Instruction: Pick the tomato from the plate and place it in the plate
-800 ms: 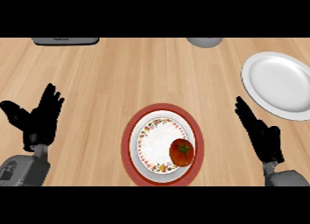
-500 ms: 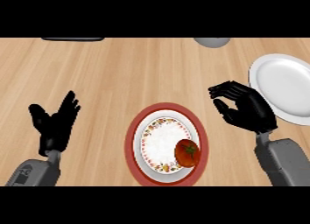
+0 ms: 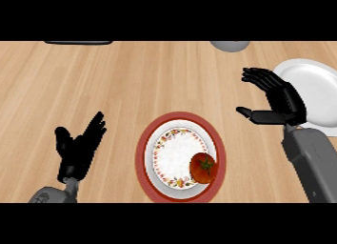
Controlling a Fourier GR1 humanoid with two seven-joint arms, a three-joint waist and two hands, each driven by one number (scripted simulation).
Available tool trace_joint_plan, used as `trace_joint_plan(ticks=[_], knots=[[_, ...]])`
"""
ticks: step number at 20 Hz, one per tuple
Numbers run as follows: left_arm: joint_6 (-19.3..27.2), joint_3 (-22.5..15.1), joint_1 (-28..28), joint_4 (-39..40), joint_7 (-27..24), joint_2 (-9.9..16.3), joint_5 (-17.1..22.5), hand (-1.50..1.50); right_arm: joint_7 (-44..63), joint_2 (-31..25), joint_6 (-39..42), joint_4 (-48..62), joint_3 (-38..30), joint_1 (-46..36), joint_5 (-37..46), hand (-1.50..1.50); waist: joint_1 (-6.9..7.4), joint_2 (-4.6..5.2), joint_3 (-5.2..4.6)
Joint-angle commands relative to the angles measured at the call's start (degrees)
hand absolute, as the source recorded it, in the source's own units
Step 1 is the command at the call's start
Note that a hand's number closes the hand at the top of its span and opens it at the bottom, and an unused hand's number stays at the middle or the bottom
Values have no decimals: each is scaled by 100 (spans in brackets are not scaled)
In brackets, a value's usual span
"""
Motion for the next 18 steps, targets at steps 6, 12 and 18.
trace_joint_plan(ticks=[6,12,18], knots=[[-113,86,237,-266,262,50,-86,0,-273,-811,1227,567,327,-588,695,-150,-114,-44,-14],[-20,39,414,-560,309,27,-138,0,-73,-1495,2015,-148,1209,-690,1573,-150,-180,-91,-20],[-44,105,197,-299,337,-175,-252,0,773,-1071,1689,-931,1614,-528,2131,-150,-193,-60,-17]])
